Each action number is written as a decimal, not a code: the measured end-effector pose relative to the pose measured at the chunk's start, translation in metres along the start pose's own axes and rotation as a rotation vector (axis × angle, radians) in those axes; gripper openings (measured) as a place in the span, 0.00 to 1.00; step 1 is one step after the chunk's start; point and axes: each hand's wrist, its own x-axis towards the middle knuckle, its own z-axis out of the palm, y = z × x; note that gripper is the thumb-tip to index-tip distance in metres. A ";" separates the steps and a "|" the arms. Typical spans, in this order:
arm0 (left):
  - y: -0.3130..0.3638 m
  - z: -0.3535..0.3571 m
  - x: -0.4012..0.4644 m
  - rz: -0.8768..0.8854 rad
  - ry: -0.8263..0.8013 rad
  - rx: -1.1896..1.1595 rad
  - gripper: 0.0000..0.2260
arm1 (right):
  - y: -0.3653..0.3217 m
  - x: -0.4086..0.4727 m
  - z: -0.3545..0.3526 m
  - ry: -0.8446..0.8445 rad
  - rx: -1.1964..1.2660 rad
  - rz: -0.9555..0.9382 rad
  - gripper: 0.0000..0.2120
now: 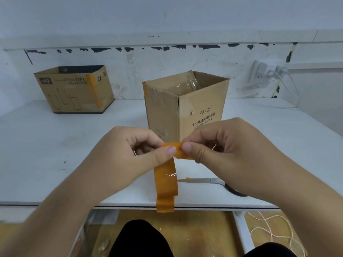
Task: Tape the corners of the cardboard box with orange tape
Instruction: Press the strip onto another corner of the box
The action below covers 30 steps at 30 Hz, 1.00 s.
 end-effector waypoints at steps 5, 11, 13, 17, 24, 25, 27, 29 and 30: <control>0.000 -0.002 0.011 -0.065 0.093 0.098 0.16 | -0.001 0.007 0.000 0.100 -0.089 0.032 0.10; 0.000 0.002 0.011 -0.009 0.040 0.020 0.18 | 0.001 0.010 -0.001 0.101 -0.124 0.065 0.09; 0.000 0.005 0.014 0.009 0.019 0.008 0.18 | 0.001 0.011 -0.001 0.092 -0.099 0.054 0.09; -0.004 0.006 0.023 0.045 0.025 0.009 0.12 | 0.005 0.014 -0.005 0.078 -0.051 0.046 0.09; 0.000 -0.007 0.046 0.152 0.007 0.223 0.10 | 0.011 0.034 -0.010 0.154 -0.231 0.029 0.10; -0.001 -0.010 0.052 0.172 0.011 0.273 0.09 | 0.012 0.038 -0.011 0.173 -0.278 0.011 0.10; -0.003 -0.015 0.065 0.207 0.008 0.360 0.06 | 0.016 0.047 -0.013 0.206 -0.349 -0.034 0.09; -0.008 -0.016 0.075 0.244 0.008 0.422 0.03 | 0.023 0.055 -0.013 0.222 -0.397 -0.064 0.08; -0.011 -0.015 0.079 0.265 0.012 0.449 0.03 | 0.026 0.058 -0.012 0.221 -0.418 -0.070 0.08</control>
